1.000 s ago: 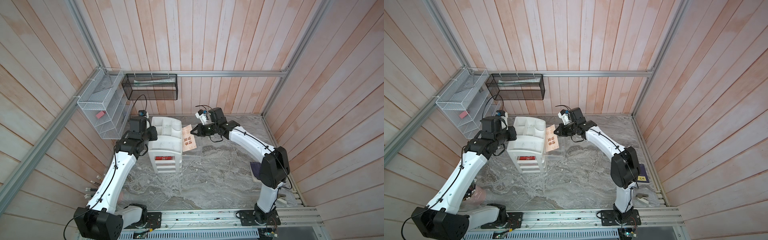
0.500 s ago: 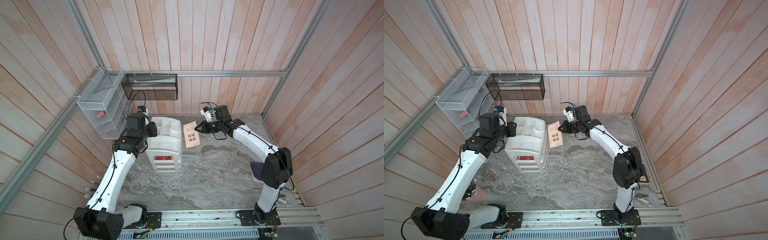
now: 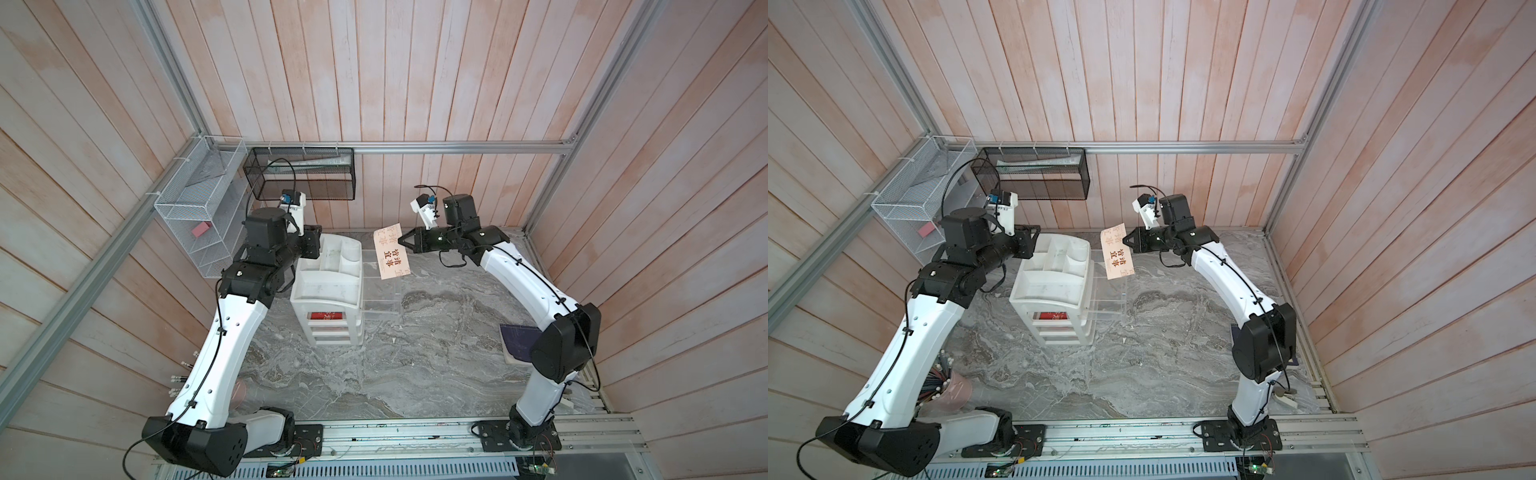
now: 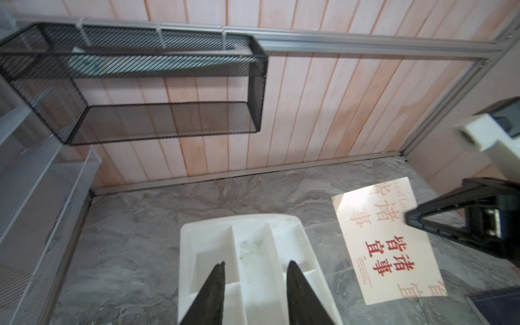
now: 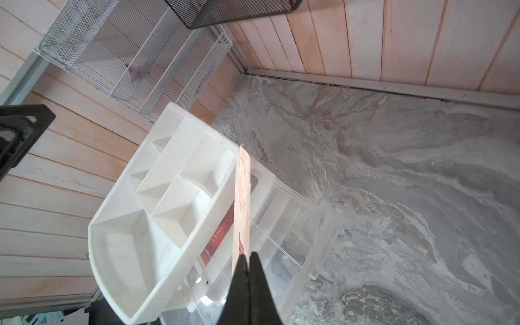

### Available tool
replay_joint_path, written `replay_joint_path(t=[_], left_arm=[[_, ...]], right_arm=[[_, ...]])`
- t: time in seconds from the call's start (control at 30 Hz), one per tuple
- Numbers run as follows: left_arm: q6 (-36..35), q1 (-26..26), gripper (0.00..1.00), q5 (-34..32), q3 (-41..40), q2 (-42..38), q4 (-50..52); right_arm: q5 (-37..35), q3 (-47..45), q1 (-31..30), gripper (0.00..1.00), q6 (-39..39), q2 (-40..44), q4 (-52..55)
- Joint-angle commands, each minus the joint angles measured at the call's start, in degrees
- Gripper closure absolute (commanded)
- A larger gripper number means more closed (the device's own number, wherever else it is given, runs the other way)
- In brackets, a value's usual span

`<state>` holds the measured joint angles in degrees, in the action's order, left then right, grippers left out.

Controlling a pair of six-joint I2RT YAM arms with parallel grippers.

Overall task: Take the postcards out of the drawer
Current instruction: Pick up the postcard from the drawer, then place the postcard at the center of the board.

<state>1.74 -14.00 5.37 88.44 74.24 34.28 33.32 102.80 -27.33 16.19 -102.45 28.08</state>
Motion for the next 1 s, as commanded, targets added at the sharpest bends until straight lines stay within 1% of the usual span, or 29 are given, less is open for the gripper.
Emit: replay_joint_path(t=[0.0, 0.13, 0.3, 0.5, 0.73, 0.97], left_arm=[[-5.7, -4.1, 0.61, 6.0, 4.1, 2.6, 1.2], [-8.7, -6.8, 0.60, 11.6, 7.8, 5.8, 1.1], [-12.4, -9.1, 0.59, 17.7, 11.8, 8.8, 3.4], [-15.8, -12.1, 0.59, 21.3, 12.2, 9.6, 6.1], [-16.6, -13.2, 0.58, 20.1, 12.1, 10.5, 7.8], [-17.3, -13.3, 0.58, 18.9, 12.1, 11.0, 9.8]], right_arm=[[1.6, 2.0, 0.8, 1.00, -7.1, 2.2, 3.2], [6.0, 4.2, 2.3, 1.00, -13.3, 2.0, 6.6], [9.1, 6.1, 2.1, 1.00, -21.5, 1.8, 11.9], [12.2, 5.8, 0.4, 1.00, -29.0, 3.4, 15.0], [11.5, 7.2, -2.8, 1.00, -33.3, 2.5, 18.3], [11.5, 5.8, -4.0, 1.00, -34.7, 4.1, 17.2]])
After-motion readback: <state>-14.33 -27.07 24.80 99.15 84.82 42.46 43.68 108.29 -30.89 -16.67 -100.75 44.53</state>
